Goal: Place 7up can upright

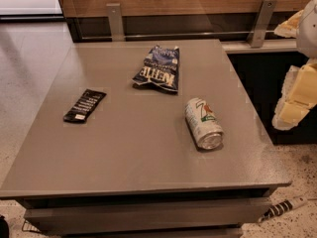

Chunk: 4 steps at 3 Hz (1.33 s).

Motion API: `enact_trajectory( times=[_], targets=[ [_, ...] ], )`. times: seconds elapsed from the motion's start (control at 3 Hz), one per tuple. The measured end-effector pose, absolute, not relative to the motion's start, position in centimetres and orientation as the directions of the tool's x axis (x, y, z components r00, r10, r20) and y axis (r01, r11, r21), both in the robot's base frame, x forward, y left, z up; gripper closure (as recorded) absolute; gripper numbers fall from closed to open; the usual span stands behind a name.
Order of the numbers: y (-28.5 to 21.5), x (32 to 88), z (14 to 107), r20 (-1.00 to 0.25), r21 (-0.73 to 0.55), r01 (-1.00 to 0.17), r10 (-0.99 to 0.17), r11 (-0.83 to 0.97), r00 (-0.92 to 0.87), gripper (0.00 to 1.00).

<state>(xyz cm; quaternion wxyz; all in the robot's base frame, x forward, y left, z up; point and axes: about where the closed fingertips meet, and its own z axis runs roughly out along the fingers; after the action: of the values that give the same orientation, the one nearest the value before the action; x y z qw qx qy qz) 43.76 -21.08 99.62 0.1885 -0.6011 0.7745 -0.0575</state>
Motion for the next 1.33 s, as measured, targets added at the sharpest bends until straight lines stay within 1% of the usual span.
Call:
enact_trajectory(
  times=[0.33,0.67,1.0,1.33],
  targets=[
    [-21.1,43.8,99.6,-0.223,-0.316,-0.909,-0.953,0.271,-0.206,0.00],
    [-21.2,44.2,99.4,-0.263,-0.267,-0.902,-0.926,0.340,-0.271,0.00],
    [-20.7,45.1,98.7,-0.328,-0.158,-0.870,-0.856,0.468,-0.400,0.00],
    [-19.2,46.2,97.7,-0.364,-0.075,-0.819,-0.780,0.569,-0.509,0.00]
  ],
)
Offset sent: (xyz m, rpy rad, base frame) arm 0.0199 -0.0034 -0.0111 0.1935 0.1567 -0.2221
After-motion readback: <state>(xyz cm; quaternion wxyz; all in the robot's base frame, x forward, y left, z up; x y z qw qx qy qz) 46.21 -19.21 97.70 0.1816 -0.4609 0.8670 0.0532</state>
